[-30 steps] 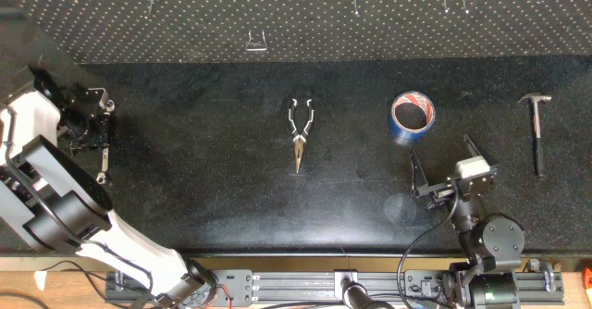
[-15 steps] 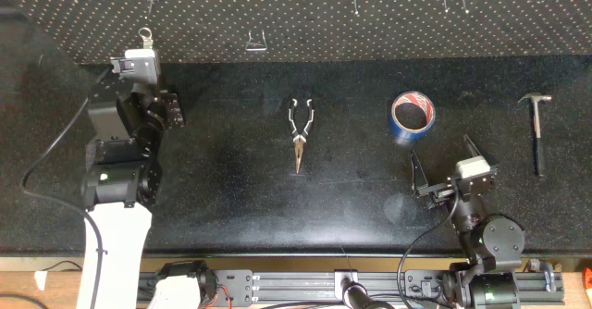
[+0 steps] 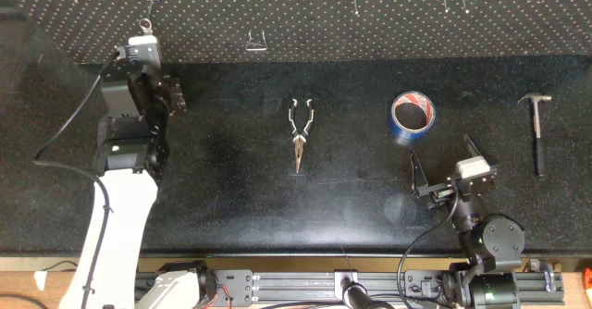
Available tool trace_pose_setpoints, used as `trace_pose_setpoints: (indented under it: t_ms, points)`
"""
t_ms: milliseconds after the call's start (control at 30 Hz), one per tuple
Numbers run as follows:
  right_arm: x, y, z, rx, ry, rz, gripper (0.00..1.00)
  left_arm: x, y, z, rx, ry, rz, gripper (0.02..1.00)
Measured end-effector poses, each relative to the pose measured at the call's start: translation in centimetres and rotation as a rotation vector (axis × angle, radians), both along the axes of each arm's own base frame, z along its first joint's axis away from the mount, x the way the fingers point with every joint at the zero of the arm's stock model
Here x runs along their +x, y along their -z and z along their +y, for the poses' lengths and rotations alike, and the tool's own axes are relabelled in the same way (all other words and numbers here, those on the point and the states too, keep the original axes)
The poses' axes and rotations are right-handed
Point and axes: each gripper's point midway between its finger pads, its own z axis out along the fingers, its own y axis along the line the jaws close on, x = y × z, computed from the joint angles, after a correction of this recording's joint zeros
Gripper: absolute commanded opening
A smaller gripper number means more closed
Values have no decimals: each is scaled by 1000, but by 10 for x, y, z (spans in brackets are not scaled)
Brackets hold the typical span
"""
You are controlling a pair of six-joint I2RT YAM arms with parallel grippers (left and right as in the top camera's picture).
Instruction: Place Tools Onto Pegboard
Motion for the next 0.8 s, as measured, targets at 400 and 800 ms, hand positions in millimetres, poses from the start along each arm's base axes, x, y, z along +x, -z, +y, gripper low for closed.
trace_pose_setpoints:
  t_ms: [400, 800]
  points:
    - [0, 0, 0, 0, 0, 0, 1000, 23, 18, 6, 14, -14, -3, 29]
    - [0, 0, 0, 0, 0, 0, 1000, 7, 16, 20, 76, -93, 72, 998]
